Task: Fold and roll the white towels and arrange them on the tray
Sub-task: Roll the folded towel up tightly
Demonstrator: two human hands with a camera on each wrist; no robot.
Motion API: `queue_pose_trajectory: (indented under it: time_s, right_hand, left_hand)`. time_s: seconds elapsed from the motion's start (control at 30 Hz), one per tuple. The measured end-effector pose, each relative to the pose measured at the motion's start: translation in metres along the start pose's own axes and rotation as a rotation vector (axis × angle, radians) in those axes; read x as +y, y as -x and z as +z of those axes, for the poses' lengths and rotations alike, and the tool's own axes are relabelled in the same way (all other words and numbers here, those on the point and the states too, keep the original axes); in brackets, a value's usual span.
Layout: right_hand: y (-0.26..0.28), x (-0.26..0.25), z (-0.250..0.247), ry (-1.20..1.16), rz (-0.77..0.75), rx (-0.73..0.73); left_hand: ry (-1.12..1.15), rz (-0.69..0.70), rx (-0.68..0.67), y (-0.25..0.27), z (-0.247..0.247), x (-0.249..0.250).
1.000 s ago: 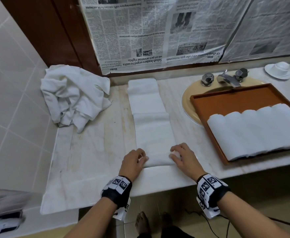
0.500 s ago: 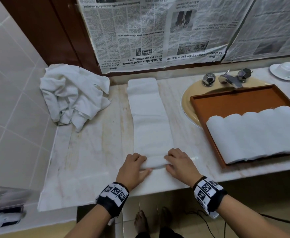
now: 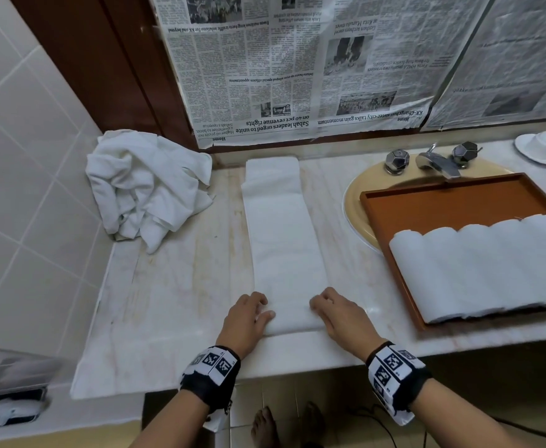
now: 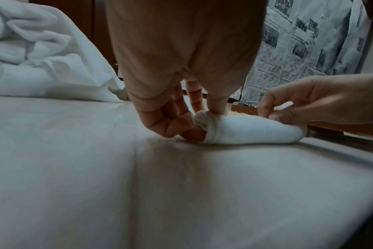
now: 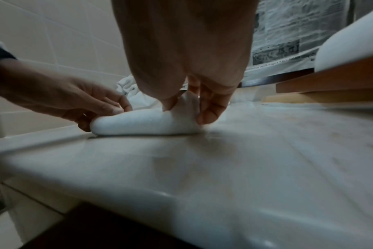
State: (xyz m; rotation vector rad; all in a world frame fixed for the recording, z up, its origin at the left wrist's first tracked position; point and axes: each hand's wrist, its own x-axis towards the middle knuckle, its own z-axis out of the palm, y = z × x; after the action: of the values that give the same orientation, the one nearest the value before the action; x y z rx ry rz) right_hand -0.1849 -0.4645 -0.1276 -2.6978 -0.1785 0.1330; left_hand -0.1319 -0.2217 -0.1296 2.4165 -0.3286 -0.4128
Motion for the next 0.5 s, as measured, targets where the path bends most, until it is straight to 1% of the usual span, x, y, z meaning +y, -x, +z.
queue_pose_trajectory:
  time_s: [0.07, 0.13, 0.23, 0.3, 0.4, 0.43, 0.5]
  right_hand:
    - [0.004, 0.001, 0.005, 0.041, -0.066, 0.023]
    - [0.009, 0.001, 0.004, 0.023, -0.125, 0.039]
    - [0.015, 0.001, 0.001, 0.101, -0.171, 0.002]
    - [0.015, 0.0, 0.0, 0.117, -0.143, -0.022]
    - [0.009, -0.003, -0.002, 0.032, -0.085, -0.061]
    - [0.007, -0.004, -0.004, -0.001, -0.063, -0.083]
    - [0.005, -0.003, -0.008, -0.105, -0.022, -0.118]
  left_hand:
    - [-0.01, -0.022, -0.005, 0.002, 0.004, 0.002]
    - [-0.095, -0.017, 0.025, 0.006, 0.008, 0.004]
    - [-0.213, 0.106, 0.111, 0.011, 0.016, 0.002]
    - [-0.223, 0.189, 0.128, 0.016, 0.019, -0.001]
    - [-0.265, 0.267, 0.125, 0.025, 0.018, -0.002]
    - [-0.292, 0.285, 0.116, 0.028, 0.016, -0.002]
    - [-0.315, 0.278, 0.088, 0.033, 0.016, -0.005]
